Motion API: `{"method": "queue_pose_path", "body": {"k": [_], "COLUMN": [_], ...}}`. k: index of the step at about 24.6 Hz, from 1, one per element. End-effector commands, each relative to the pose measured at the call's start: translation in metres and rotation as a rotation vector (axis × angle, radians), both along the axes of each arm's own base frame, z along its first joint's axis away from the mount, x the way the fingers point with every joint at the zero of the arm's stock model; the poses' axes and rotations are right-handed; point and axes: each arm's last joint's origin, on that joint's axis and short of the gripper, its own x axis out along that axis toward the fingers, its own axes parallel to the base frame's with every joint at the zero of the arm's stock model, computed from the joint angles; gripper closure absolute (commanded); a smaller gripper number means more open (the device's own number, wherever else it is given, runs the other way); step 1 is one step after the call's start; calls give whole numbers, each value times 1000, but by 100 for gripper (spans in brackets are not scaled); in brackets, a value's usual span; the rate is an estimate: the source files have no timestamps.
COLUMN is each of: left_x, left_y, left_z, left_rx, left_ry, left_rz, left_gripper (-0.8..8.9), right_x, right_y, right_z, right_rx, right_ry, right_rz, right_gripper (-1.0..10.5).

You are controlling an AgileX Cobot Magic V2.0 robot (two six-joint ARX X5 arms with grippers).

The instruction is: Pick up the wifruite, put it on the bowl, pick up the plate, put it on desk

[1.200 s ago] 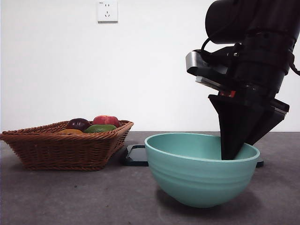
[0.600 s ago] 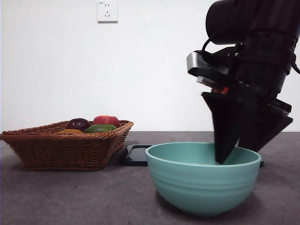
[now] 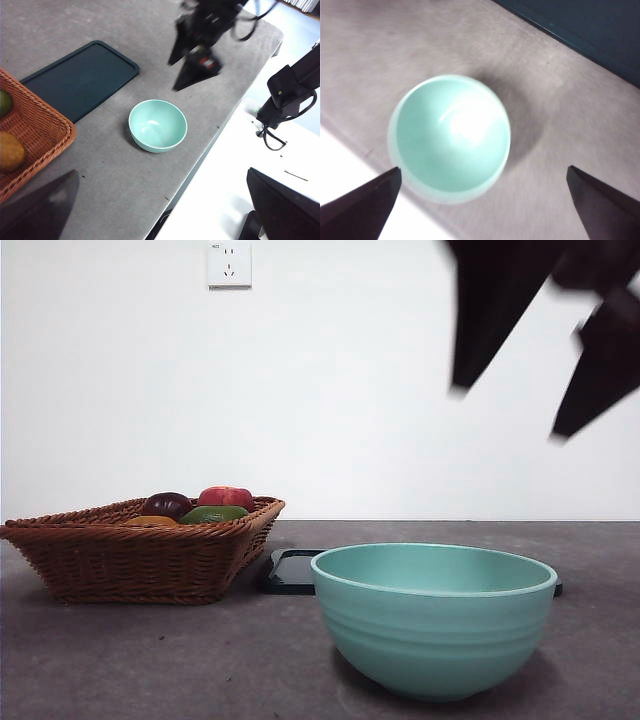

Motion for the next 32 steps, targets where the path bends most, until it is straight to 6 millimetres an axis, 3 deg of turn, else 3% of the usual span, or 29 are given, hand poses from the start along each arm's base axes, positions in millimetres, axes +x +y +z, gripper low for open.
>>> {"method": "queue_pose_path", "body": {"k": [1, 6, 14, 18, 27, 29, 32], "left_x": [0, 0, 1, 1, 1, 1, 1], "left_y": [0, -1, -1, -1, -1, -1, -1], "left_z": [3, 5, 5, 5, 5, 5, 5], "left_rx": [-9, -18, -23, -23, -23, -23, -23], "left_ry": [-15, -31, -41, -41, -41, -41, -41], "left_rz": [-13, -13, -13, -13, -13, -13, -13], "left_gripper": [188, 188, 188, 188, 200, 294, 628], "right_x": [-23, -81, -150, -162, -163, -163, -163], "right_y": [-14, -53, -100, -108, -108, -108, -108], "right_z": [30, 69, 85, 85, 85, 85, 85], "right_rx": [50, 208, 388, 431, 431, 431, 431], "right_ry": [-87, -292, -538, -563, -569, -569, -568], "right_rz": [16, -9, -17, -36, -34, -33, -33], "right_gripper": [344, 344, 344, 344, 344, 402, 772]}}
